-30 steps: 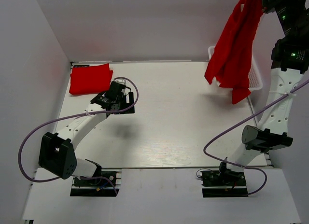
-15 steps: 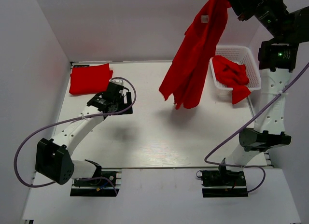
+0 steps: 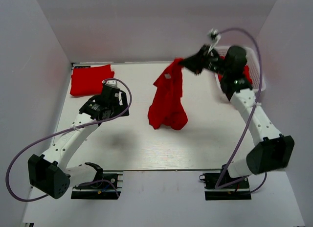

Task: Fold and stack the t-shirts
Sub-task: Move the tshirt to the center of the board, then flatten out the tshirt

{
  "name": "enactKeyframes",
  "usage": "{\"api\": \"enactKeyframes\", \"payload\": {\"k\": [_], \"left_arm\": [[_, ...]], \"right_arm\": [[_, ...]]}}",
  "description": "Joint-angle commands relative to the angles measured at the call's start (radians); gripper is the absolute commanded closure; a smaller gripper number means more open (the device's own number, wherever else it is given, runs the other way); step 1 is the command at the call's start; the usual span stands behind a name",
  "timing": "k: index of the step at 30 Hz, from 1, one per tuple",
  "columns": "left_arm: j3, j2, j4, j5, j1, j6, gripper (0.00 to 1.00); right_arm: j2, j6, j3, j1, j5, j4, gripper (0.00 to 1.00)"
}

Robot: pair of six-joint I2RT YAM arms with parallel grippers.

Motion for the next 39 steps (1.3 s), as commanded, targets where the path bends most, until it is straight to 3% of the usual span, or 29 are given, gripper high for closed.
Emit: {"api": "enactKeyframes", "payload": {"k": [1,2,5,8,15,21,27,39], "left_arm": [[0.010,-0.023,-0.017,-0.007,0.006,-0.017,0.00],[0.010,-0.023,-0.017,-0.007,0.006,-0.027,0.00],[0.001,-0.012,-0.017,0.016,0.006,-0.027,0.00],[0.001,0.008,-0.028,0.034,0.006,-0.017,0.00],[0.001,0.043,-0.048,0.066,0.006,-0.017,0.00],[-0.031,0.084,-0.017,0.106,-0.005,0.015,0.00],[-0.061,0.158,0.053,0.241,-0.025,0.110,0.00],[-0.022,0.319,0.136,0.247,-0.244,0.180,0.00]], "right_arm": [[-0.131,-0.059,-0.313,0.016,0.091,0.069,0.94],[-0.153,-0.035,-0.368,0.020,0.097,0.068,0.94],[-0.144,-0.058,-0.600,0.029,0.137,-0.017,0.72],[-0.127,-0.113,-0.640,0.043,0.176,-0.132,0.10],[-0.267,-0.128,-0.662,0.042,0.382,-0.198,0.10],[-0.365,-0.148,-0.671,0.036,0.525,-0.351,0.10],[-0.435,-0.150,-0.686,0.039,0.681,-0.486,0.10],[-0.468,-0.122,-0.777,0.039,0.700,-0.535,0.10]]}}
